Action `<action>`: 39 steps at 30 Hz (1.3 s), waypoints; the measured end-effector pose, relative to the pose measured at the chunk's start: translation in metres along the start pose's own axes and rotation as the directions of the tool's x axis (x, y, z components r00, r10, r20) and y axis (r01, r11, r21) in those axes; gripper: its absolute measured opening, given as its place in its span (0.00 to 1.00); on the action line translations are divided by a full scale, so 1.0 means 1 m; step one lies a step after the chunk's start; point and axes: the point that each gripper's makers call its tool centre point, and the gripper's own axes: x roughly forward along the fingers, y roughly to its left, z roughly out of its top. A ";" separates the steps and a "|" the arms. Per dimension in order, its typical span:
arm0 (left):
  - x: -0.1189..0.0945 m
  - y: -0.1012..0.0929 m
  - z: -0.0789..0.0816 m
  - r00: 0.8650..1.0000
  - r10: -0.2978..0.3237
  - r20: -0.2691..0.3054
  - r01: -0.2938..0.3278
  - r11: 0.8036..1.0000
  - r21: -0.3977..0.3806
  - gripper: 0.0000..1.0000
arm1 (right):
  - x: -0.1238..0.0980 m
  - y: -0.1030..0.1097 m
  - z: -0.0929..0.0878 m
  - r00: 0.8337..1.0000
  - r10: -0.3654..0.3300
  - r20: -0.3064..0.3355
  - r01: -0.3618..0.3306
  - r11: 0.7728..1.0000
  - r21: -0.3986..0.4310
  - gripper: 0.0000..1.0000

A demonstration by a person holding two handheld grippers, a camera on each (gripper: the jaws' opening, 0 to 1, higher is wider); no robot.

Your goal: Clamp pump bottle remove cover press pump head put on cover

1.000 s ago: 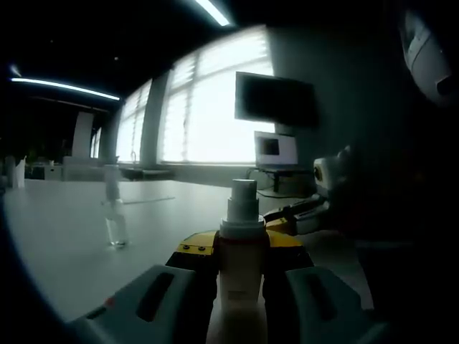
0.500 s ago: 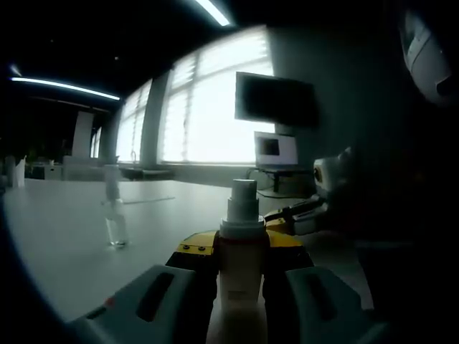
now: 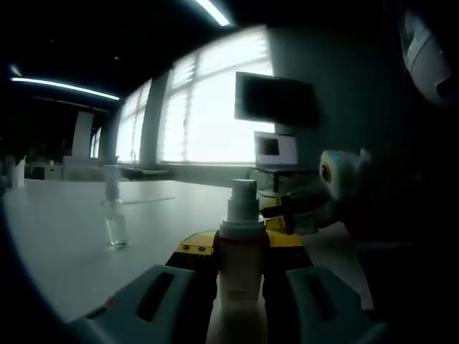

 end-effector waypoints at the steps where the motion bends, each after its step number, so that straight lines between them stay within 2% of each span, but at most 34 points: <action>1: 0.000 0.000 0.000 1.000 0.000 0.000 0.000 1.000 0.001 0.14 | 0.000 0.001 0.002 1.000 0.002 0.002 -0.001 0.999 -0.041 0.13; 6: 0.000 0.000 0.000 1.000 0.001 0.000 -0.001 1.000 0.002 0.14 | -0.002 0.008 0.003 1.000 -0.011 -0.010 0.008 0.980 -0.201 0.13; 11: 0.000 0.000 0.000 1.000 0.001 0.000 -0.001 1.000 0.001 0.14 | -0.003 0.014 0.005 1.000 -0.010 -0.015 0.006 0.958 -0.287 0.13; 17: 0.000 0.000 0.000 1.000 0.001 0.000 -0.001 1.000 0.002 0.14 | -0.003 0.017 0.005 1.000 -0.004 -0.026 -0.005 0.939 -0.343 0.13; 21: 0.000 0.000 0.000 1.000 0.002 0.000 -0.002 1.000 0.002 0.14 | -0.002 0.020 0.001 0.999 0.013 -0.045 -0.028 0.941 -0.336 0.13; 39: 0.000 0.000 0.000 1.000 0.002 0.000 -0.002 1.000 0.004 0.14 | -0.001 0.026 -0.001 0.998 0.048 -0.047 -0.059 0.956 -0.288 0.18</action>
